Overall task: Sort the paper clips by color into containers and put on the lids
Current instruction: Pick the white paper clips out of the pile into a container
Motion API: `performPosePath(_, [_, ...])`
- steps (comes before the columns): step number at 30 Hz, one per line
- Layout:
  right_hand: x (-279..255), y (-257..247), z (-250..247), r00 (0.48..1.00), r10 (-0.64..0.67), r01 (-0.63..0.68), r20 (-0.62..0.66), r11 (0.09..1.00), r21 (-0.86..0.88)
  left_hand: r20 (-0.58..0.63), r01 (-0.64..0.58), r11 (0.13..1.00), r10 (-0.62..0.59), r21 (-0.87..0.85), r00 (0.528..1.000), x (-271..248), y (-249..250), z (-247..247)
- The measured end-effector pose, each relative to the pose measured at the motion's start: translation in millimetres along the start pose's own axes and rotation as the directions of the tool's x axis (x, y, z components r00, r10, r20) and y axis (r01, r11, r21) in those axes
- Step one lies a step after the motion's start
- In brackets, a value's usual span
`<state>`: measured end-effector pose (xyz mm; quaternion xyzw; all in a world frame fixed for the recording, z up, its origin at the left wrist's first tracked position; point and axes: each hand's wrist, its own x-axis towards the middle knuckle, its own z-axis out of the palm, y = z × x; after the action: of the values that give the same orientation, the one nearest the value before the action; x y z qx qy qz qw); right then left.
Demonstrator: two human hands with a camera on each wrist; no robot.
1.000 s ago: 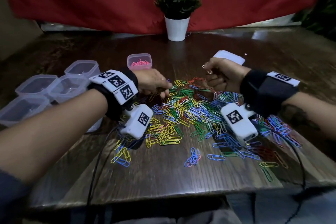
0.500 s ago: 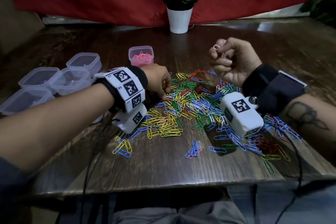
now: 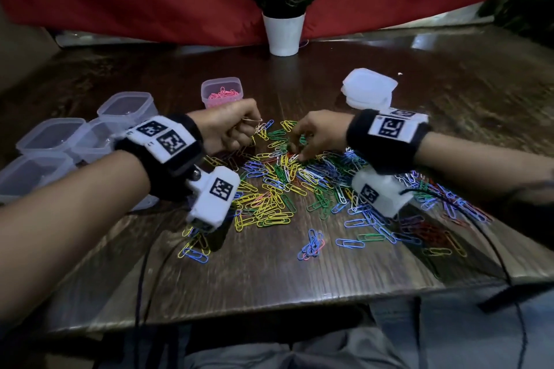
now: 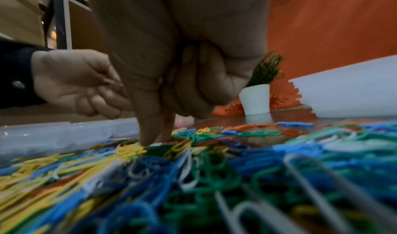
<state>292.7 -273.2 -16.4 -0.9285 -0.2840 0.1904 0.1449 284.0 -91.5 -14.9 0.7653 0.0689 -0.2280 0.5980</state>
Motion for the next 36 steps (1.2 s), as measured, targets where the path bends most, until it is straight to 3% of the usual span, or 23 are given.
performPosePath(2, [6,-5,0,1.0,0.011,-0.01,0.01,0.996,-0.09,0.021,0.031,0.992,-0.028,-0.121,0.999,-1,-1,2])
performPosePath(5, [8,-5,-2,0.999,0.012,-0.008,0.044,0.996,-0.094,0.068,0.002,0.997,0.003,-0.071,0.998,0,-1,4])
performPosePath(10, [1,18,-6,0.999,0.029,-0.034,0.021,0.937,0.348,0.065,-0.045,0.961,0.028,0.273,0.997,8,-6,0])
performPosePath(13, [-7,26,-7,0.997,0.049,-0.073,0.057,0.807,0.586,0.073,-0.14,0.783,0.12,0.606,0.99,14,-5,6])
performPosePath(15, [-12,30,-7,0.984,0.109,-0.177,0.139,0.595,0.784,0.077,-0.141,0.551,0.138,0.822,0.987,13,-1,14])
performPosePath(17, [-17,33,-7,0.97,0.111,-0.242,0.216,0.388,0.889,0.036,-0.103,0.362,0.187,0.927,0.982,12,2,20])
performPosePath(20, [-21,32,-6,0.984,0.084,-0.177,0.16,0.291,0.94,0.063,-0.131,0.28,0.24,0.951,0.969,15,4,24])
performPosePath(22, [-19,28,-5,0.989,0.101,-0.136,0.11,0.306,0.942,0.062,-0.129,0.296,0.226,0.946,0.972,17,5,22])
performPosePath(25, [-10,18,-3,0.987,0.134,-0.139,0.092,0.403,0.905,0.056,-0.152,0.426,0.229,0.892,0.972,16,3,15])
performPosePath(27, [-5,9,0,0.985,0.16,-0.149,0.066,0.581,0.801,0.022,-0.145,0.566,0.217,0.811,0.976,12,-1,9])
performPosePath(29, [-2,-3,4,0.987,0.163,-0.134,-0.006,0.831,0.54,-0.013,-0.107,0.651,0.177,0.751,0.984,7,-4,2])
performPosePath(31, [4,-12,7,0.991,0.096,-0.079,-0.09,0.981,0.178,-0.025,-0.065,0.613,0.136,0.787,0.99,4,-4,-4])
performPosePath(34, [16,-24,8,0.986,0.017,-0.032,-0.163,0.996,-0.089,-0.075,-0.004,0.45,0.158,0.893,0.985,0,-1,-7])
performPosePath(36, [26,-29,8,0.986,0.004,-0.03,-0.164,0.987,-0.156,-0.087,-0.008,0.415,0.21,0.91,0.974,0,0,-3])
